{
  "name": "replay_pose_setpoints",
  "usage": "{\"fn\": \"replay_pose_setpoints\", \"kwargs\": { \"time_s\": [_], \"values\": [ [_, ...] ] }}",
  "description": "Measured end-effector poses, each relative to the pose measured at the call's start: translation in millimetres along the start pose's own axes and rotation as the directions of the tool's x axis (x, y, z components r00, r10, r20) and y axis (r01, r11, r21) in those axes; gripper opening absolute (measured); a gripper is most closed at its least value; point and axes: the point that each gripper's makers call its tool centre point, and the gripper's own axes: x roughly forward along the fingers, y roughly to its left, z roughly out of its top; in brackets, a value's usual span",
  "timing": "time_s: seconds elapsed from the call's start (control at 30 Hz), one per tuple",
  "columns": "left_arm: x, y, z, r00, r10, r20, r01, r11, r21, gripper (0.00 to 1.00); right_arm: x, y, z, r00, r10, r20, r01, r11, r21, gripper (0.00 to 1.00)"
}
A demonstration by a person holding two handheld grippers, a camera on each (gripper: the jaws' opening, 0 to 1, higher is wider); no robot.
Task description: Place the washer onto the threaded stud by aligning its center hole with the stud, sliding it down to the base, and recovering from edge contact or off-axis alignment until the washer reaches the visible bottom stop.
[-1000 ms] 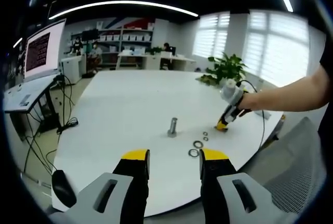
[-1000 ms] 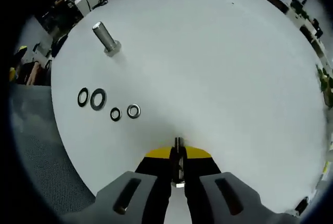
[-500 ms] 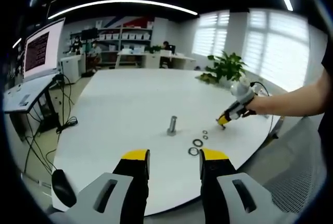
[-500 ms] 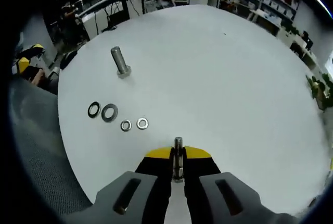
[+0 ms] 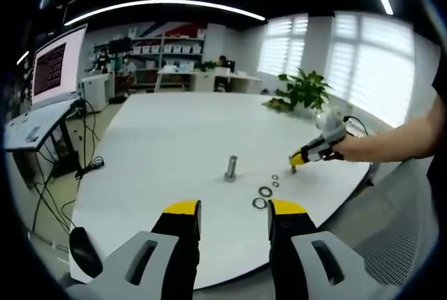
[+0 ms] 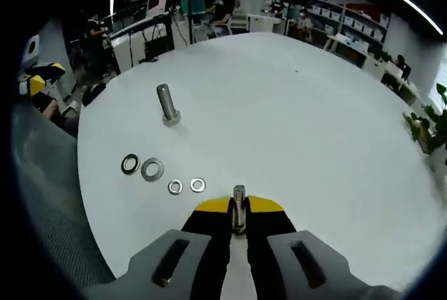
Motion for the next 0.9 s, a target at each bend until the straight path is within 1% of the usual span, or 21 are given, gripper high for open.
{"fn": "replay_pose_setpoints", "kwargs": {
  "time_s": [0.1,0.33,0.43,0.47,0.57,0.7,0.77,0.9],
  "values": [
    [-0.4,0.9,1.0,1.000,0.004,0.006,-0.004,1.000,-0.001,0.36,-0.3,1.7,3.0,1.000,-0.007,0.007,0.007,1.000,-0.023,0.08],
    [-1.1,2.0,2.5,1.000,0.010,0.015,-0.009,1.000,-0.005,0.36,-1.6,3.3,4.5,1.000,-0.016,0.020,0.016,0.999,-0.030,0.07],
    [-1.2,2.1,2.8,1.000,0.010,0.016,-0.010,1.000,-0.005,0.36,-4.4,-1.3,2.4,0.998,-0.055,0.013,0.056,0.997,-0.050,0.07],
    [-1.2,2.2,2.9,1.000,0.010,0.016,-0.010,1.000,-0.005,0.36,-4.7,-2.0,2.4,0.998,-0.059,0.017,0.060,0.997,-0.053,0.07],
    [-1.4,2.5,3.8,1.000,0.011,0.022,-0.011,1.000,-0.010,0.36,-4.7,-3.9,2.6,0.998,-0.058,0.024,0.059,0.998,-0.035,0.07],
    [-1.1,2.2,3.4,1.000,0.009,0.018,-0.009,1.000,-0.008,0.36,-5.1,-3.0,3.3,0.998,-0.055,0.035,0.056,0.998,-0.040,0.07],
    [-1.1,2.2,3.5,1.000,0.010,0.018,-0.010,1.000,-0.008,0.36,-4.7,-2.1,1.6,0.998,-0.053,0.026,0.054,0.998,-0.037,0.07],
    [-1.1,2.5,3.7,1.000,0.011,0.019,-0.011,1.000,-0.009,0.36,-5.3,-2.0,2.7,0.998,-0.057,0.031,0.058,0.997,-0.041,0.07]
  ]
}}
